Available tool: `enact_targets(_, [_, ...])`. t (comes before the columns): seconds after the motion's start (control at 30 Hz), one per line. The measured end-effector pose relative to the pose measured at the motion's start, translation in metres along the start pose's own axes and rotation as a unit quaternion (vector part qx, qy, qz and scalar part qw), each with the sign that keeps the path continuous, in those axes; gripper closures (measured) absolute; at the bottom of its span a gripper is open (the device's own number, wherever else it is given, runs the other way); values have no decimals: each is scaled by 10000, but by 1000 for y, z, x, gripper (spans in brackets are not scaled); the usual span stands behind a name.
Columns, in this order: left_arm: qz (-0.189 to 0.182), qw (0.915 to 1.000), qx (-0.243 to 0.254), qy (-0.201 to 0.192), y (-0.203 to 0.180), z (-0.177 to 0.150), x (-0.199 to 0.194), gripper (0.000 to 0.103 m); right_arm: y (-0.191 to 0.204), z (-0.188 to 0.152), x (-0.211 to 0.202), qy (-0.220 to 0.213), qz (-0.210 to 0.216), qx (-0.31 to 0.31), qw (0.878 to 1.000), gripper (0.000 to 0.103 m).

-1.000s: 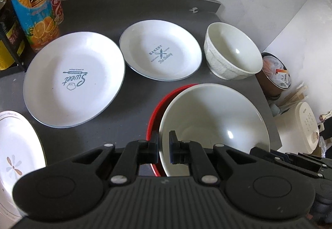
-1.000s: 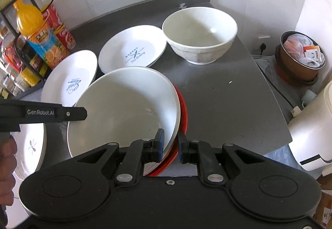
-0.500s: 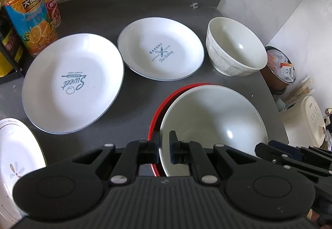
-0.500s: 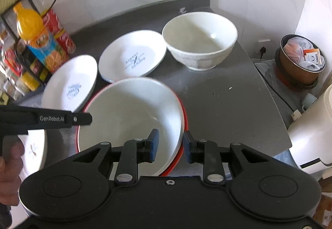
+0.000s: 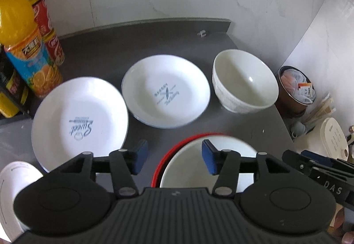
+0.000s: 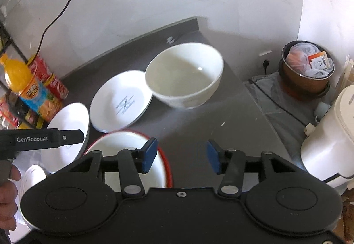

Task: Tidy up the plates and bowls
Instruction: 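Open both grippers to release the cream bowl inside the red bowl, then grip the smaller cream bowl rim with both grippers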

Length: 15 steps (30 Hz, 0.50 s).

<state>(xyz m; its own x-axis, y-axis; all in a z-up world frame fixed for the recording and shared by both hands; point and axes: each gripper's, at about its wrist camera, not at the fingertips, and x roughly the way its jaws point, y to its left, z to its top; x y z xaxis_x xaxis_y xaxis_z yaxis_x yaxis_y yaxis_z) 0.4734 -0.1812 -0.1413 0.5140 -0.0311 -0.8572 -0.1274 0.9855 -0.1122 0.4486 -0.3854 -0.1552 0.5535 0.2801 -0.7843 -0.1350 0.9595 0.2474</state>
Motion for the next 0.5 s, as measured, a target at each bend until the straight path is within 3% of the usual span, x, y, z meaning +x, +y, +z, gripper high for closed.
enact_targets(0.5, [-102, 9999, -41, -57, -37, 37, 39, 47, -39, 34, 29, -145, 118, 156, 9997, 54])
